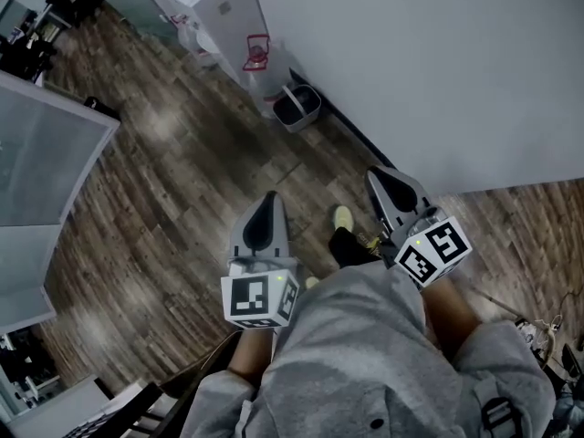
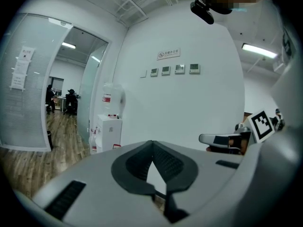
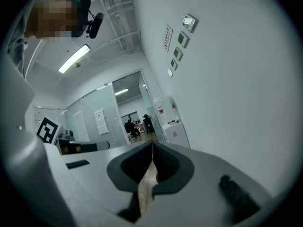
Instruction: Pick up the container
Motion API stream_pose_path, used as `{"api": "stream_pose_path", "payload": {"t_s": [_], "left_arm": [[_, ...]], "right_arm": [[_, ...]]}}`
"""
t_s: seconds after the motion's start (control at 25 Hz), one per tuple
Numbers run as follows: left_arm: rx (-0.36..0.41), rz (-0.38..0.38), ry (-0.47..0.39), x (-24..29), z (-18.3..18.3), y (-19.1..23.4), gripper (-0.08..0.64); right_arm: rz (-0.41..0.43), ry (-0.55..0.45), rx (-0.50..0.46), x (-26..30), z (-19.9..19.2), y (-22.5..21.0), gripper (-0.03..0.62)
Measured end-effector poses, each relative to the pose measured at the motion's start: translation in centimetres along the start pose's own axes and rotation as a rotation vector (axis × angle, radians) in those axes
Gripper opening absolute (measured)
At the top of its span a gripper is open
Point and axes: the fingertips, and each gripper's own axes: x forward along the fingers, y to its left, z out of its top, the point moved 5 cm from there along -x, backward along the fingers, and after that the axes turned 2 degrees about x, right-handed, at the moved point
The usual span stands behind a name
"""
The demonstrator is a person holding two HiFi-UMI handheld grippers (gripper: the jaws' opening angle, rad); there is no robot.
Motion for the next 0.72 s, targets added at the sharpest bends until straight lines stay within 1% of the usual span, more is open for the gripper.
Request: {"api": "stream_pose_path", "payload": {"t_s": [0.36, 0.52, 0.72], "left_arm": [[0.012, 0.020, 0.027, 7.5, 2.3, -1.0, 0.013], [0.027, 0.027, 0.038, 10.2, 2.7, -1.6, 0.013], [0.021, 0.035, 0.036, 12.4, 3.2, -1.8, 0.014]], "right_arm": [[0.034, 0.010, 0.010, 4.3, 3.3, -6.4, 0.028], [0.051, 0.011, 0.029, 5.8, 3.9, -9.1, 0.028], [0.069, 0.001, 0.030, 7.0, 4.7, -11.2, 0.028]]}}
